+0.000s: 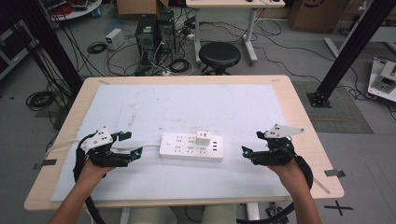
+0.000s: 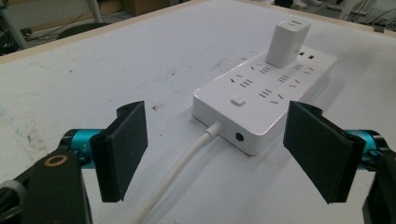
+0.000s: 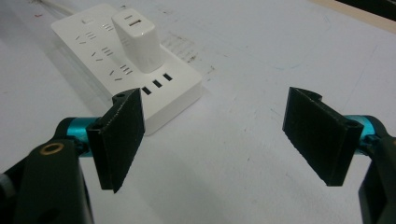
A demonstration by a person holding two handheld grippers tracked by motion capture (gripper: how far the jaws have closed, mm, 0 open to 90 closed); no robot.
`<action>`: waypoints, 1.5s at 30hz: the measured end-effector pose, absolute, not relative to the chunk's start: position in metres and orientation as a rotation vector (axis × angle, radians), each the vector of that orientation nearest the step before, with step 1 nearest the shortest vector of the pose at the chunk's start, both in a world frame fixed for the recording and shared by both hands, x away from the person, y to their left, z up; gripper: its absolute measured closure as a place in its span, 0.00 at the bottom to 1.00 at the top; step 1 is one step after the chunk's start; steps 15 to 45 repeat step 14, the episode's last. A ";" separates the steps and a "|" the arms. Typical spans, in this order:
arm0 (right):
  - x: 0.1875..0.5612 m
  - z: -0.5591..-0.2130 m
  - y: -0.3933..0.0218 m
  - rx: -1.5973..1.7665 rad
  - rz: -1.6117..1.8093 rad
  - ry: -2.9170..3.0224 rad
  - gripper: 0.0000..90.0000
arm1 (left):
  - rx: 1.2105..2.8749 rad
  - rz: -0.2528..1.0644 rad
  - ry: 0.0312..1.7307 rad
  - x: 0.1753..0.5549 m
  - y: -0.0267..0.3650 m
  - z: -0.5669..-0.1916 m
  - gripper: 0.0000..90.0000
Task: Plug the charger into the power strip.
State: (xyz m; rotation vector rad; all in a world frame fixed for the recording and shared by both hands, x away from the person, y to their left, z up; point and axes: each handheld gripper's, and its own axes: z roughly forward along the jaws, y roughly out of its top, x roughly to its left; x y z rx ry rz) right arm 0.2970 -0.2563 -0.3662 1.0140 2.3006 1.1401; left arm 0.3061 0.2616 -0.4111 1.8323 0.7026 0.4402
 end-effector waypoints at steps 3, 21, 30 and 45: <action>0.296 -0.367 -0.258 1.021 1.137 2.300 0.24 | 1.831 0.440 0.701 0.305 0.262 -0.411 0.24; 0.297 -0.365 -0.260 1.035 1.139 2.280 0.24 | 1.825 0.446 0.700 0.304 0.263 -0.411 0.24; 0.297 -0.365 -0.260 1.035 1.139 2.280 0.24 | 1.825 0.446 0.700 0.304 0.263 -0.411 0.24; 0.297 -0.365 -0.260 1.035 1.139 2.280 0.24 | 1.825 0.446 0.700 0.304 0.263 -0.411 0.24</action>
